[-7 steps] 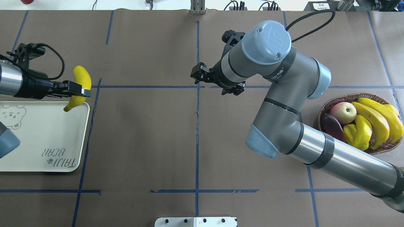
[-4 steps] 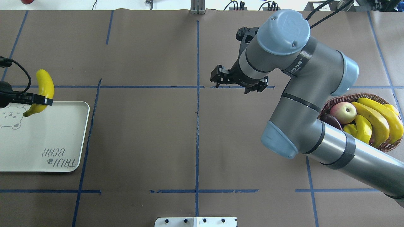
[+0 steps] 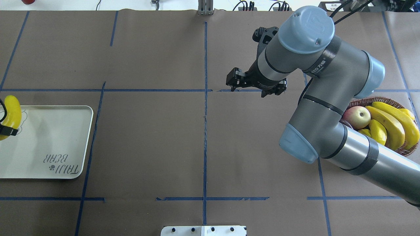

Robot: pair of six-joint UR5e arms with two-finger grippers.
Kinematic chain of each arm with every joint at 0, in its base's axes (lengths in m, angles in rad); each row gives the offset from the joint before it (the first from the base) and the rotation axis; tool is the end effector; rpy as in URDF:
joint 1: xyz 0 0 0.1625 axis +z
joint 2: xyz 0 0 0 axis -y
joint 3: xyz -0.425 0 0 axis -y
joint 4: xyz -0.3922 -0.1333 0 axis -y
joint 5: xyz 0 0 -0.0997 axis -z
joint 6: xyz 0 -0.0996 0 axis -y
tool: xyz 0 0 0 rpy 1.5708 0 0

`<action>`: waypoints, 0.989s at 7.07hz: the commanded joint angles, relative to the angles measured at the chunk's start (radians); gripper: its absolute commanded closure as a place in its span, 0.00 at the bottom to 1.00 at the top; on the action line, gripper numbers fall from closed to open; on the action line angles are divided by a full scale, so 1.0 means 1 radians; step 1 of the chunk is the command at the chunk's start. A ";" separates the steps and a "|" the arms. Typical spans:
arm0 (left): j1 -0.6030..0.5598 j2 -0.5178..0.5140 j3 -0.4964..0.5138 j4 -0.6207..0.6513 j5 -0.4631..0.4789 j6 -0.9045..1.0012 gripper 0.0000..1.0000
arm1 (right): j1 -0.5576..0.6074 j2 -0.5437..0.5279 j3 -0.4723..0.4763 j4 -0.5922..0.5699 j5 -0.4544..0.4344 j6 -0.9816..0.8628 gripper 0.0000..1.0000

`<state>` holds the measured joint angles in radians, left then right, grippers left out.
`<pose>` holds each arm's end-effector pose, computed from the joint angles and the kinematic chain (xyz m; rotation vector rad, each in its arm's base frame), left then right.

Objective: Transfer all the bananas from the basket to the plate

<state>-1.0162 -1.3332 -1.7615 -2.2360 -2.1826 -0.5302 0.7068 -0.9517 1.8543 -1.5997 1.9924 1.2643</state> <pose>0.1566 -0.3973 0.6026 0.2073 0.8163 0.2120 -0.4139 -0.4752 0.1827 0.0728 -0.9437 0.1859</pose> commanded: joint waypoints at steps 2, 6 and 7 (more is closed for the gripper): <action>0.005 0.025 0.039 -0.007 0.000 0.018 0.94 | 0.000 0.001 0.002 0.003 -0.001 0.000 0.00; 0.010 0.009 0.094 -0.008 -0.003 0.133 0.77 | 0.000 0.001 0.006 0.003 -0.003 0.000 0.00; 0.010 0.009 0.099 -0.007 -0.005 0.131 0.74 | -0.001 0.001 0.006 0.004 -0.003 0.000 0.00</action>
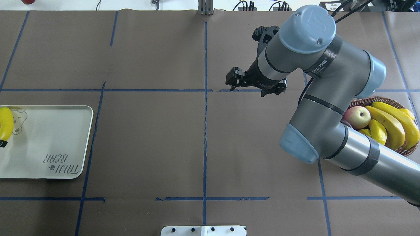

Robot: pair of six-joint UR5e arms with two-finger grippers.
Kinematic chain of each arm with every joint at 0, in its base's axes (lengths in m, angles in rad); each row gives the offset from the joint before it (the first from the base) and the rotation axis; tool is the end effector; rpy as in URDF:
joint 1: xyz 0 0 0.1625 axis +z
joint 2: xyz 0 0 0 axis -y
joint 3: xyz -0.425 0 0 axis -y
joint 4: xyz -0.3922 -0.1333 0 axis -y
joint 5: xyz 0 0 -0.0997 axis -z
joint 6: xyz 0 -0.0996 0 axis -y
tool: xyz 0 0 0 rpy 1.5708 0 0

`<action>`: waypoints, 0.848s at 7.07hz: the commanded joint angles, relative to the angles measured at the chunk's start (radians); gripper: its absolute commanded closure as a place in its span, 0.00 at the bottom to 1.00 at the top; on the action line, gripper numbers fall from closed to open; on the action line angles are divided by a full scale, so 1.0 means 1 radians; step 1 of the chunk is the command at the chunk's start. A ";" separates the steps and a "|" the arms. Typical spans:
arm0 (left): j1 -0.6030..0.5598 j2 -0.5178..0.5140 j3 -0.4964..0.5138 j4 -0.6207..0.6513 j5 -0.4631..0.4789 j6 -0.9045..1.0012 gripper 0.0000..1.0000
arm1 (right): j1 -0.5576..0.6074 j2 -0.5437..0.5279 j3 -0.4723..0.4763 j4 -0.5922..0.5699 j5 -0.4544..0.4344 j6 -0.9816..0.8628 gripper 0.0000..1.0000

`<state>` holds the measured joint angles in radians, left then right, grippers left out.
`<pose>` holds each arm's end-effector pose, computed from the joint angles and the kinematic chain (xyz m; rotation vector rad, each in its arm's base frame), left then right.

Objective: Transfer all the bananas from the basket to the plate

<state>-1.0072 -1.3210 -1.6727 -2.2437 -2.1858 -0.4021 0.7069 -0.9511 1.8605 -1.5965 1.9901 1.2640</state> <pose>0.1549 -0.3870 0.6525 0.1718 0.7704 0.3144 -0.4122 -0.4740 0.1796 0.0802 -0.9510 0.1841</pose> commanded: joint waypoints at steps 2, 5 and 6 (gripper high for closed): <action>0.001 -0.006 0.033 0.001 -0.034 0.005 0.45 | -0.003 0.000 0.000 0.001 -0.002 0.000 0.00; -0.008 -0.006 0.027 0.001 -0.037 0.003 0.11 | 0.009 0.002 -0.003 -0.003 -0.001 0.000 0.00; -0.025 -0.006 0.013 0.010 -0.040 0.003 0.00 | 0.032 0.000 -0.003 -0.006 0.016 -0.008 0.00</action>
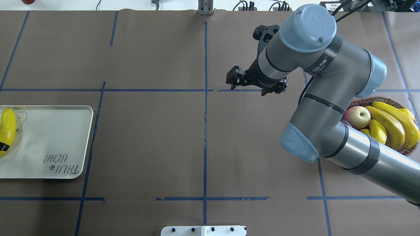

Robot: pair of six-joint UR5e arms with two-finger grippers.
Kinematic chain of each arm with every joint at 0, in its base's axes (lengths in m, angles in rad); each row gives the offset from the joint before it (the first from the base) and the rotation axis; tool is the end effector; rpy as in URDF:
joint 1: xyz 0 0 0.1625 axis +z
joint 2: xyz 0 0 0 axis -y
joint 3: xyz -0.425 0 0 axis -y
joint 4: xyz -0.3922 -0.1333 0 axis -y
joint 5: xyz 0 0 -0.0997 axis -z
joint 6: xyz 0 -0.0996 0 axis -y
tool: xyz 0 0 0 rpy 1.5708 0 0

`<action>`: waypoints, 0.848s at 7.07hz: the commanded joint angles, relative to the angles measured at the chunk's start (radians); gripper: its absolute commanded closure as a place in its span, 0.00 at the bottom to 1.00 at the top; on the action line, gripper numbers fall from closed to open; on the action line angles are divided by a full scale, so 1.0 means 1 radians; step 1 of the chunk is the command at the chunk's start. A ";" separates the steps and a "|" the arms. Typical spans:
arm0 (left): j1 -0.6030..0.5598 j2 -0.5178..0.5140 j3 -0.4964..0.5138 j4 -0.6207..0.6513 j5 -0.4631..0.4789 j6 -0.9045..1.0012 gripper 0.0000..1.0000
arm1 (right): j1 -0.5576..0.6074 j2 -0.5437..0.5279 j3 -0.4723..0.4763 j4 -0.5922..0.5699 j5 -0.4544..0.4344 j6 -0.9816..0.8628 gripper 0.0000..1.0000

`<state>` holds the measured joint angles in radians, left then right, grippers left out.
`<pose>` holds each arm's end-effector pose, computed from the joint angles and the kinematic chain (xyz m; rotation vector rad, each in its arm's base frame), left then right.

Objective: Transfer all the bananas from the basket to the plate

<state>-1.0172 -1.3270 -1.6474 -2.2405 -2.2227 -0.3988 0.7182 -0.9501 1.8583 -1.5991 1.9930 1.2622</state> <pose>0.1534 -0.3868 0.6616 0.1385 0.7915 0.3101 -0.4075 -0.4789 0.1801 0.0820 -0.9486 0.1926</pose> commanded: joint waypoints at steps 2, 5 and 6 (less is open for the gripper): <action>-0.110 -0.020 -0.026 0.022 -0.069 -0.005 0.00 | 0.114 -0.053 0.010 -0.015 0.145 -0.122 0.00; -0.118 -0.108 -0.168 0.250 -0.069 -0.053 0.00 | 0.274 -0.290 0.099 -0.018 0.248 -0.524 0.00; -0.116 -0.153 -0.219 0.322 -0.069 -0.122 0.00 | 0.296 -0.379 0.125 -0.016 0.248 -0.640 0.00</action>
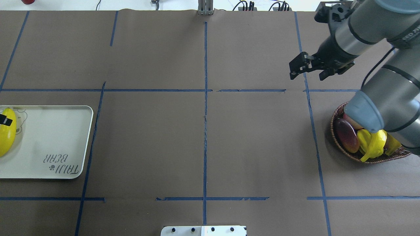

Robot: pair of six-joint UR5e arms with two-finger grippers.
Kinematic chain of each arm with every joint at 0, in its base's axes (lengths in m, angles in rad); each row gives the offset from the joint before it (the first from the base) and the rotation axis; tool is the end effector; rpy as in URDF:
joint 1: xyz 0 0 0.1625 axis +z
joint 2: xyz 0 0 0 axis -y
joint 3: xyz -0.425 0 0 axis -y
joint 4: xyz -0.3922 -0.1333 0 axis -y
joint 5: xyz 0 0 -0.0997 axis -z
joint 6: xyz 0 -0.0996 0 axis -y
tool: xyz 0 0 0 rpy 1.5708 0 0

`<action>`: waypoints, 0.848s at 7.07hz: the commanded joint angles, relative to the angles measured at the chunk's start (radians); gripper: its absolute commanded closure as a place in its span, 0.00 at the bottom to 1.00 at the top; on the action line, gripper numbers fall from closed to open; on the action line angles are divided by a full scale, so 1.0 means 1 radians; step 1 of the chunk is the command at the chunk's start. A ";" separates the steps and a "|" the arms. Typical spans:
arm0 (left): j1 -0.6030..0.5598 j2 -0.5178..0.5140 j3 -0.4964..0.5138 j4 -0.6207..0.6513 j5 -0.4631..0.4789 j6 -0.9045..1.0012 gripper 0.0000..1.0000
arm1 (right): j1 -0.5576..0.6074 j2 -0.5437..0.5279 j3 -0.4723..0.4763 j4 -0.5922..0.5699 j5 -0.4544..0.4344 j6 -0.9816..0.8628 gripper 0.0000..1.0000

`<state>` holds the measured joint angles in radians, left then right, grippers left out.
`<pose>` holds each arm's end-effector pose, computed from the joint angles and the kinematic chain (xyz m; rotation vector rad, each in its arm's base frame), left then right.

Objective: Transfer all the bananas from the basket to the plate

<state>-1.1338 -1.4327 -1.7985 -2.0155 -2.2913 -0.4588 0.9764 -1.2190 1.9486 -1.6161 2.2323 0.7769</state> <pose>0.1318 -0.4418 0.5620 0.1559 0.8546 0.1720 -0.2571 -0.5091 0.2979 0.1075 -0.9067 -0.0566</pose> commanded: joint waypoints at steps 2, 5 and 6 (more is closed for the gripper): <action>0.008 -0.074 -0.075 0.104 0.001 -0.115 0.00 | 0.044 -0.258 0.061 0.016 -0.022 -0.287 0.00; 0.008 -0.074 -0.076 0.103 0.000 -0.116 0.00 | 0.045 -0.393 0.139 0.016 -0.066 -0.045 0.02; 0.009 -0.074 -0.076 0.103 0.000 -0.118 0.00 | 0.044 -0.445 0.188 0.016 -0.106 0.078 0.03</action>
<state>-1.1255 -1.5060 -1.8740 -1.9128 -2.2916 -0.5753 1.0211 -1.6016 2.0842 -1.6006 2.1647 0.7122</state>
